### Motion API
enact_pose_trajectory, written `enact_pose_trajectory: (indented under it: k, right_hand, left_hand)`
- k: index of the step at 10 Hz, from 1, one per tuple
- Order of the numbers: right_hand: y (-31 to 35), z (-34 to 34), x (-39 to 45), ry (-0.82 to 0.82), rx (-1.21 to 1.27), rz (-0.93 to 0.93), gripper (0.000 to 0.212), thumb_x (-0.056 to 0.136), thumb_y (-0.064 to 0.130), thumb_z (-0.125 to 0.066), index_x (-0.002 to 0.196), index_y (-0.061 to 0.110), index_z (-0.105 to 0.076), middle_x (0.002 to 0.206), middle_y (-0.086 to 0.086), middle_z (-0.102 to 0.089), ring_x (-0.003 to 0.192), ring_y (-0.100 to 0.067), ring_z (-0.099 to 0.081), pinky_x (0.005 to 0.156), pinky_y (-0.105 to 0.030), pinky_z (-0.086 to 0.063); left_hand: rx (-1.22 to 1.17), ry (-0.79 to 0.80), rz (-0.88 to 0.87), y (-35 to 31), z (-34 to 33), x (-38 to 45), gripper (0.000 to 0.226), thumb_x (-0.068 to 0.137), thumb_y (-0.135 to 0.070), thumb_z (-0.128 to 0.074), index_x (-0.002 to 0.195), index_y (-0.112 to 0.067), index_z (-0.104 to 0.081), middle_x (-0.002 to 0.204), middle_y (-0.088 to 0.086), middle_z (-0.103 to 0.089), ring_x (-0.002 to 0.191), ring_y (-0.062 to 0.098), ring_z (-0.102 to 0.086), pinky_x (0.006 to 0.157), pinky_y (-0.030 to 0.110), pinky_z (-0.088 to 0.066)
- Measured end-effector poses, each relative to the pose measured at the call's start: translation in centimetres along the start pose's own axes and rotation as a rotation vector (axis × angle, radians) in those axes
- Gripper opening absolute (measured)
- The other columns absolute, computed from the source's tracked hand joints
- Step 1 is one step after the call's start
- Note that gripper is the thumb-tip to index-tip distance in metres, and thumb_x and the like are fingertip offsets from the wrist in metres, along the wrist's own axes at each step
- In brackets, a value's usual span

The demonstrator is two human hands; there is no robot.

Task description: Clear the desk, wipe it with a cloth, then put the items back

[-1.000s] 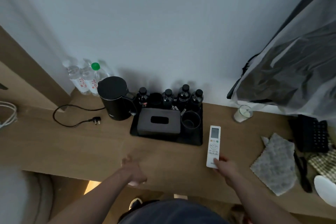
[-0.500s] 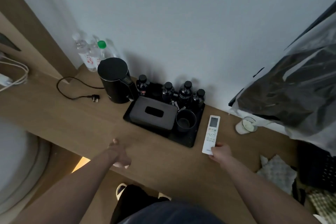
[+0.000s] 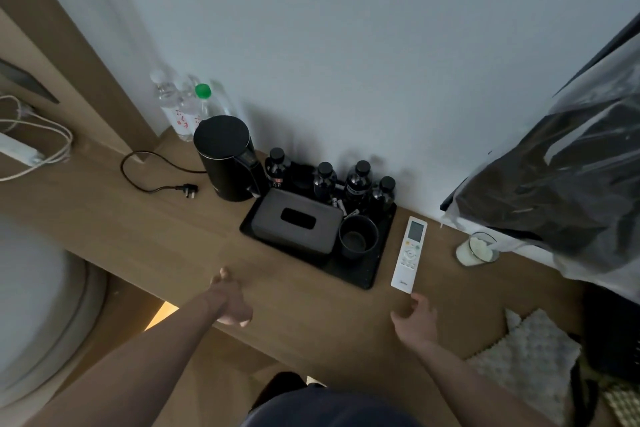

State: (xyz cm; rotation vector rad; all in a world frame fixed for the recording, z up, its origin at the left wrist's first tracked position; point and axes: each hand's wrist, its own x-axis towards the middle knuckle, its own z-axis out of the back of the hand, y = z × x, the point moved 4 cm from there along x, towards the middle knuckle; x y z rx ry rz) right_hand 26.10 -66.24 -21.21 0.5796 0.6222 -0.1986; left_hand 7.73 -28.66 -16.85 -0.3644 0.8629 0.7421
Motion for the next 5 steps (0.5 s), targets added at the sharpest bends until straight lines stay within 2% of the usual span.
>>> enact_pose_trajectory:
  k: [1,2,3,4,5]
  right_hand:
    - [0.1,-0.8,-0.6,-0.004,-0.019,-0.008,0.06,0.085,0.025,-0.079,0.135,0.017,-0.048,0.136,-0.01,-0.052,0.126,-0.029,-0.054,0.11,-0.045,-0.045]
    - [1.0,-0.2,-0.1,0.035,0.02,-0.041,0.063,0.085,0.027,-0.077,0.139,0.021,-0.046,0.141,-0.009,-0.049,0.125,-0.029,-0.056,0.108,-0.045,-0.048]
    - [1.2,0.0,-0.1,0.102,0.007,-0.021,0.072,0.086,0.027,-0.077,0.148,0.022,-0.041,0.147,-0.011,-0.043,0.128,-0.029,-0.055,0.105,-0.037,-0.049]
    - [1.1,-0.5,-2.0,0.194,-0.057,-0.008,0.077,0.087,0.027,-0.078,0.153,0.022,-0.037,0.15,-0.012,-0.038,0.13,-0.028,-0.053,0.108,-0.036,-0.047]
    - [1.9,-1.3,-4.7,0.261,-0.103,0.019,0.078,0.089,0.027,-0.076,0.155,0.021,-0.035,0.149,-0.01,-0.038,0.122,-0.021,-0.058,0.096,-0.027,-0.053]
  left_hand:
    - [0.005,0.013,0.01,-0.2,0.2,-0.3,0.104,0.069,-0.047,-0.074,0.157,-0.008,-0.033,0.17,0.011,0.012,0.155,0.03,-0.017,0.116,0.04,-0.04]
    - [-0.004,0.011,0.012,0.0,0.3,-0.7,0.108,0.074,-0.045,-0.075,0.161,-0.007,-0.024,0.17,0.009,0.016,0.156,0.029,-0.016,0.118,0.04,-0.038]
    - [-0.016,0.017,0.008,0.6,0.7,-1.1,0.112,0.074,-0.044,-0.075,0.163,-0.009,-0.016,0.171,0.008,0.013,0.154,0.028,-0.024,0.116,0.037,-0.04]
    - [-0.036,0.048,-0.023,1.3,1.2,-1.7,0.115,0.077,-0.039,-0.075,0.164,-0.016,-0.004,0.172,0.006,0.002,0.152,0.026,-0.029,0.116,0.035,-0.04]
    - [-0.029,0.122,-0.034,2.1,0.7,-2.1,0.116,0.077,-0.038,-0.075,0.164,-0.018,-0.002,0.166,0.006,-0.03,0.141,0.024,-0.048,0.11,0.032,-0.047]
